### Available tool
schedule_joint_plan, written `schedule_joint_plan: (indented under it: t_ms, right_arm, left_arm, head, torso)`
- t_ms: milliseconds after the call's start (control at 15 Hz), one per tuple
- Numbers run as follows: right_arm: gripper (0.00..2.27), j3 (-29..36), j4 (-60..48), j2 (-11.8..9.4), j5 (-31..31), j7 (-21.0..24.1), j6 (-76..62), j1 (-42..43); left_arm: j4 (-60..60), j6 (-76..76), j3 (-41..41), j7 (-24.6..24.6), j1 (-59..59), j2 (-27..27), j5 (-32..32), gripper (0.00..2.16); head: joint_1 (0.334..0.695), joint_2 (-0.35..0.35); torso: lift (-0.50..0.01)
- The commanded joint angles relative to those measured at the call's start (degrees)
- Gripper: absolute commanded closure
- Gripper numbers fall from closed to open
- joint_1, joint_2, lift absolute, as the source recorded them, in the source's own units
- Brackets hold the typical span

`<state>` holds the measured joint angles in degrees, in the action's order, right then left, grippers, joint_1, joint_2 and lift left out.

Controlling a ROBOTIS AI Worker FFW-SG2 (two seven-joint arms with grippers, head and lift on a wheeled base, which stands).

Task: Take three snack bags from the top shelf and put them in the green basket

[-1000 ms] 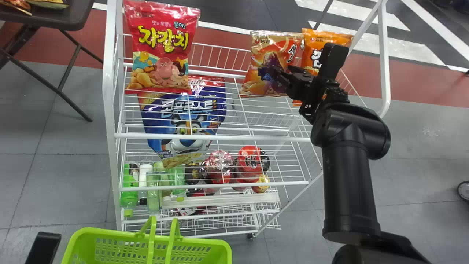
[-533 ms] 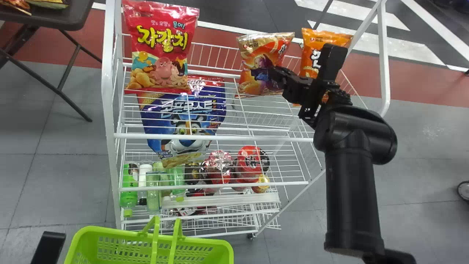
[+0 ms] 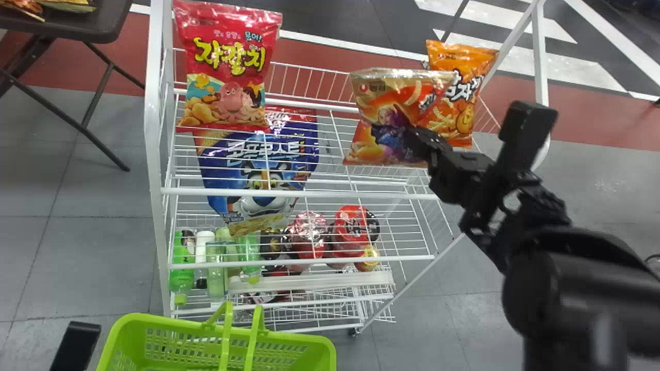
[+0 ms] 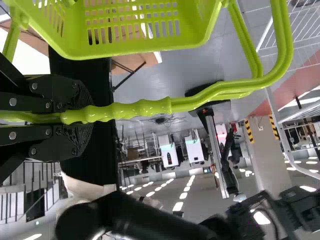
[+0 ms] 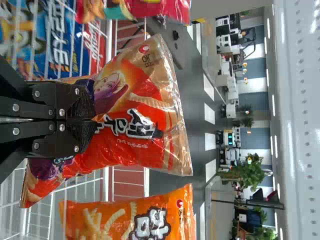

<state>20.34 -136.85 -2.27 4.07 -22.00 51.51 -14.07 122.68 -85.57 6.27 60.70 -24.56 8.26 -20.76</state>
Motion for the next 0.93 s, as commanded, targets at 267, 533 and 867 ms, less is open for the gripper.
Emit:
schedule_joint_plan:
  t_ms: [267,533,867]
  right_arm:
    - [2.17,4.0,-16.34,2.32,12.45,-0.86,15.6,-17.48]
    - [2.17,3.47,-17.31,2.32,20.62,-3.76,29.84,-22.05]
    - [2.17,0.66,-13.0,2.32,24.05,-5.95,37.92,-24.07]
  left_arm:
    - [3.71,-0.88,-1.09,-0.76,-0.84,-0.27,-0.33,2.0]
    - [6.61,-1.06,-1.09,-3.22,-1.11,-0.79,-0.51,2.0]
    - [6.61,-0.88,0.32,-4.89,-0.23,-0.97,-0.51,2.0]
  head:
    - [0.695,-0.35]
    - [0.695,-0.35]
    - [0.695,-0.35]
  torso:
    - [-0.044]
    - [-0.044]
    - [-0.044]
